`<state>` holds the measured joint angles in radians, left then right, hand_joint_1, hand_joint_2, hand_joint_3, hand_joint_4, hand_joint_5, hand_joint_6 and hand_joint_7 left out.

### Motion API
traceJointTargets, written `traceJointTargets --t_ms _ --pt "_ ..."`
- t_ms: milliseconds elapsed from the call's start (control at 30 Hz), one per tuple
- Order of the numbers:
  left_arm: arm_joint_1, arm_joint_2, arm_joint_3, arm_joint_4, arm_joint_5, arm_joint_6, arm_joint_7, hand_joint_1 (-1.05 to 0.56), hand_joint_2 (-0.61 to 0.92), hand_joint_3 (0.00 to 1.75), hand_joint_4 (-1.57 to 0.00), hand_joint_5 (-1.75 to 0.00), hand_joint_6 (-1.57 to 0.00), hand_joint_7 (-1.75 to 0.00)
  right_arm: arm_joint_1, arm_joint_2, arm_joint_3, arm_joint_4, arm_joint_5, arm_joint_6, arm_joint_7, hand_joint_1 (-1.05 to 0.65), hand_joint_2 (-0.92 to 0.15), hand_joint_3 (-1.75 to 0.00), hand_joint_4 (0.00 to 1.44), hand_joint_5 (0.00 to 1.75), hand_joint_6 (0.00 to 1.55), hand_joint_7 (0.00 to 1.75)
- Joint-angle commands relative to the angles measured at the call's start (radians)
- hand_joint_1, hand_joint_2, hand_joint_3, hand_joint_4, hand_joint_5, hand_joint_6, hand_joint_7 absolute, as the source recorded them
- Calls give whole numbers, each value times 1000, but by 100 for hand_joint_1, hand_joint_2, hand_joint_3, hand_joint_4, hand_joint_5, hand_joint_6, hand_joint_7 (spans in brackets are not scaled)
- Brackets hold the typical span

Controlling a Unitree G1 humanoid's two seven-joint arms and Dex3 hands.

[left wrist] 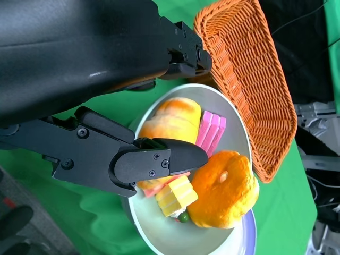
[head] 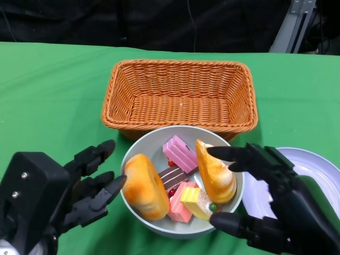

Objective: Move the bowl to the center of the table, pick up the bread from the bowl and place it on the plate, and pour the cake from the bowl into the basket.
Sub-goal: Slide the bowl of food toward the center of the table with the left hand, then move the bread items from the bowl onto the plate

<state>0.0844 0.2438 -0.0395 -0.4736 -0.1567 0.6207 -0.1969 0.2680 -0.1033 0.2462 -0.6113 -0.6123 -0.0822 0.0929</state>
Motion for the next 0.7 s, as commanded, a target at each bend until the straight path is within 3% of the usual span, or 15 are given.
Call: traceJointTargets --t_ms 33,167,367,700 --pt "7 -10 0 17 25 -35 20 -57 92 48 -19 -26 -24 -5 -42 16 25 36 -57 45 -12 -57 -92 -2 1 116 7 68" --pt "10 -23 0 25 37 -53 22 -56 92 50 -14 -35 -24 -4 -83 33 54 86 -131 65 -54 -58 -92 -3 2 117 8 66" --pt "7 -39 -7 47 52 -71 25 -54 92 51 -8 -54 -28 -3 -134 40 86 172 -200 58 -136 -54 -92 -6 0 103 8 64" --pt "8 -43 -5 51 59 -77 21 -54 92 51 -5 -59 -28 -3 -138 33 95 177 -200 63 -153 -54 -92 -5 0 102 9 62"
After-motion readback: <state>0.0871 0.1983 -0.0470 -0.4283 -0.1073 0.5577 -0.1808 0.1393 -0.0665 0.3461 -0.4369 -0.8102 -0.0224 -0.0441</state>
